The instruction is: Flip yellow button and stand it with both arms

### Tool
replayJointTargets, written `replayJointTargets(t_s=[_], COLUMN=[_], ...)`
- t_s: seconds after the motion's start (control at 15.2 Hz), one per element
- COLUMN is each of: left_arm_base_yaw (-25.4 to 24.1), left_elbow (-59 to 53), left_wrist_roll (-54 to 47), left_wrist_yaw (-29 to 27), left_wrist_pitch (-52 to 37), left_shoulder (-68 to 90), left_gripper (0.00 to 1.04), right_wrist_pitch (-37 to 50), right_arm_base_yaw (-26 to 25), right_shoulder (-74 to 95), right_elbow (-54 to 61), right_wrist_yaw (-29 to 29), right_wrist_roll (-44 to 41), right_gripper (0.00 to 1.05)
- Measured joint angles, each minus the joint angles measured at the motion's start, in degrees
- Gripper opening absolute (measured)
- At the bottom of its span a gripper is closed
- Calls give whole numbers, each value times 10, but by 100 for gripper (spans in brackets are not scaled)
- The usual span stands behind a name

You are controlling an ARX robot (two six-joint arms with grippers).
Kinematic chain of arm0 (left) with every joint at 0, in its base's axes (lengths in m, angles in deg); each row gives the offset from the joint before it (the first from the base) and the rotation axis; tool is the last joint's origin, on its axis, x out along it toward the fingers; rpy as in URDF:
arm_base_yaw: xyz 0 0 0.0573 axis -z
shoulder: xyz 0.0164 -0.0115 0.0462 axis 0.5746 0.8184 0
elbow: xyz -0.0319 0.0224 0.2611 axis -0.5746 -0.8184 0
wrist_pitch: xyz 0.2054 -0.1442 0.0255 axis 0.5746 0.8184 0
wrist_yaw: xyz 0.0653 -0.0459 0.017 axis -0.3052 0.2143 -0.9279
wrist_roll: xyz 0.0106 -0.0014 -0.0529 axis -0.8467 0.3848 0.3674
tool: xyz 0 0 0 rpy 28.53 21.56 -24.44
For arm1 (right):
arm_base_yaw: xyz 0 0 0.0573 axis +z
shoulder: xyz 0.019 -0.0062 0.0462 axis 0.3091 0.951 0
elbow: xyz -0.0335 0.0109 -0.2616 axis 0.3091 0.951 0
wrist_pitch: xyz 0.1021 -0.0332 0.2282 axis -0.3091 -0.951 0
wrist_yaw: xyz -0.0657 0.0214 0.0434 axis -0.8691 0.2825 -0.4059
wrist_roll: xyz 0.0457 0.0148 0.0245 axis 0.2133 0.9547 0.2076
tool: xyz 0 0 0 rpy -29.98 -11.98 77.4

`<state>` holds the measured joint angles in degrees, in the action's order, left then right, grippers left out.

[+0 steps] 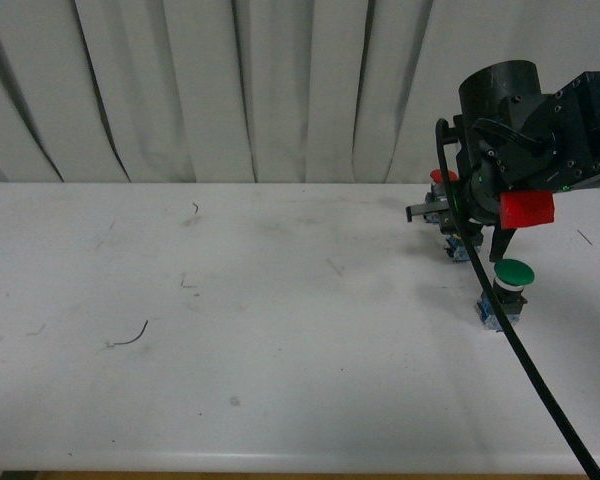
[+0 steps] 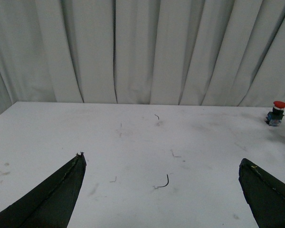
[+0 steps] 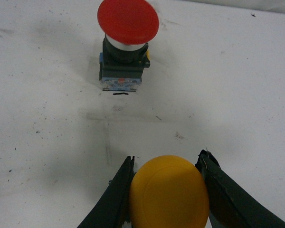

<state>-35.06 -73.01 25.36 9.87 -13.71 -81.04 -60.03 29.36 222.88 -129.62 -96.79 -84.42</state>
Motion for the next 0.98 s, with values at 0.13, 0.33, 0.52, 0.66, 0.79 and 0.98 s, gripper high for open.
replayJointTargets(t_s=[0.13,0.33,0.52,0.66,0.79,0.98], left_arm_base_yaw=[0,0,0,0,0,0], left_elbow=[0,0,0,0,0,0], left_wrist_roll=[0,0,0,0,0,0], left_wrist_yaw=[0,0,0,0,0,0], left_wrist_pitch=[0,0,0,0,0,0], left_shoulder=[0,0,0,0,0,0], left_gripper=[98,98,98,98,98,98], right_wrist_pitch=[-8,-19,-28,-28,-29,-28], right_arm_base_yaw=[3,7,7,7,8,8], right_shoulder=[4,5,9,9,9,9], right_elbow=[-4,-11,-14,-14,-14,-14], right_wrist_yaw=[0,-3,-8,-12,-13,-12], right_wrist_roll=[-1,-1,2,2,2,3], right_gripper=[36,36,36,36,36,36])
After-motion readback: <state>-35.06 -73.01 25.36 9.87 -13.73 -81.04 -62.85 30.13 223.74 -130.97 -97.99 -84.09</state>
